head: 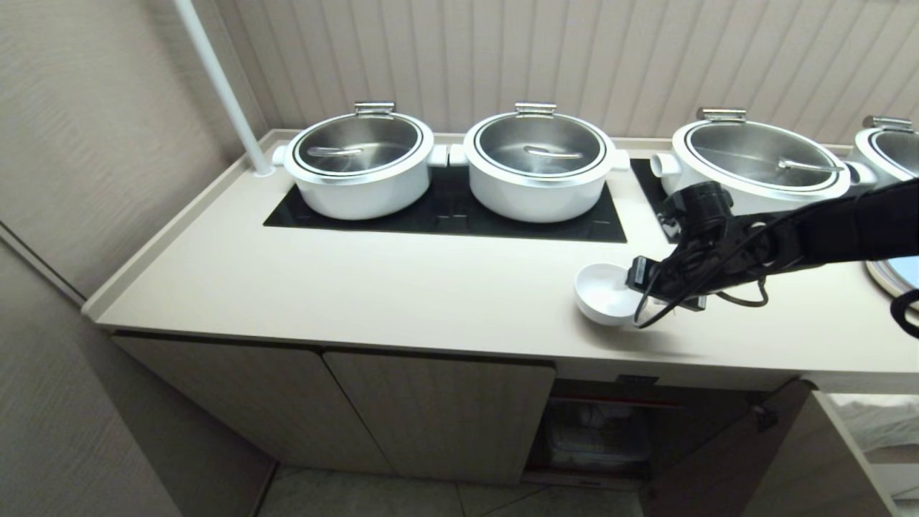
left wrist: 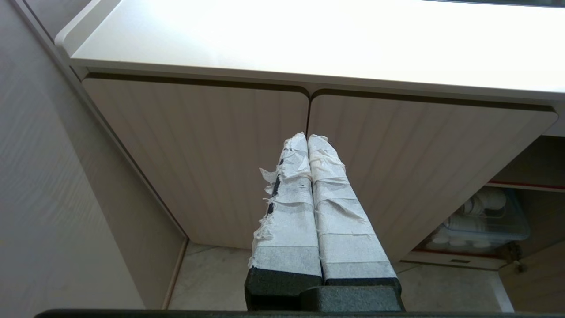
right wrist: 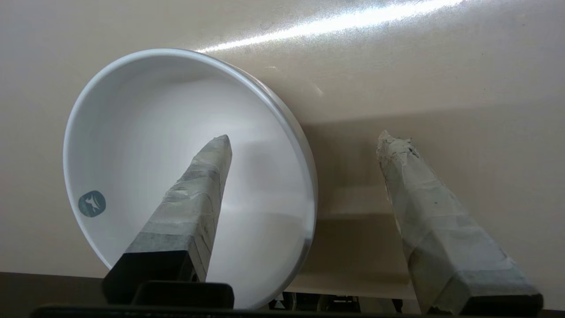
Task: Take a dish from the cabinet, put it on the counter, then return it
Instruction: Place it on the table
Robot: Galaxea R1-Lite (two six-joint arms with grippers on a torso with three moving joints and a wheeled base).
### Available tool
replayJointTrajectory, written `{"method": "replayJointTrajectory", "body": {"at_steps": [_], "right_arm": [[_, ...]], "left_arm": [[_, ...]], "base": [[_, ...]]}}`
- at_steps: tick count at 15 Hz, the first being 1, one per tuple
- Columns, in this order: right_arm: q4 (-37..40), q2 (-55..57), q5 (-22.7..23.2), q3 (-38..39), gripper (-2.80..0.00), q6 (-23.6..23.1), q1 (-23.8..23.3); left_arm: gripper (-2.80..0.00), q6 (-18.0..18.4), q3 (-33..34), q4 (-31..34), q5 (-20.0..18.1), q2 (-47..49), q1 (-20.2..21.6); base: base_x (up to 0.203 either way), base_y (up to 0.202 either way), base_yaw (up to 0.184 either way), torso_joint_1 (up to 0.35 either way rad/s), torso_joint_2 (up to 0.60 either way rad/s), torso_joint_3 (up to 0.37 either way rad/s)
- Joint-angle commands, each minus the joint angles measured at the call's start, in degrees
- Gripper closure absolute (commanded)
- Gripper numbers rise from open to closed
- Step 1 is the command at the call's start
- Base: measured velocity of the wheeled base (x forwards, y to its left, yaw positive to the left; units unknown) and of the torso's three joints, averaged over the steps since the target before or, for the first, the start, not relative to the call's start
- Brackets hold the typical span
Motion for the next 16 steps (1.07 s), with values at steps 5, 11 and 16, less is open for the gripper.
{"method": "replayJointTrajectory", "body": {"at_steps": [5,11,16], "right_arm": [[-0.12,-1.35,-0.29,0.35,-2.8,-0.03,0.03],[-7.01,-2.67,-6.73,4.1,-2.8,-2.02,0.38],[-24.57,-4.52,-7.68,12.14,-2.8,-7.25,0.48]], "left_arm": [[0.0,-0.03,-0.01,-0.04,0.0,-0.02,0.01],[0.0,-0.03,0.03,-0.04,0.0,-0.02,0.01],[0.0,-0.03,-0.01,-0.04,0.0,-0.02,0.01]], "base": [[0.0,0.0,0.0,0.0,0.0,0.0],[0.0,0.0,0.0,0.0,0.0,0.0],[0.0,0.0,0.0,0.0,0.0,0.0]]}}
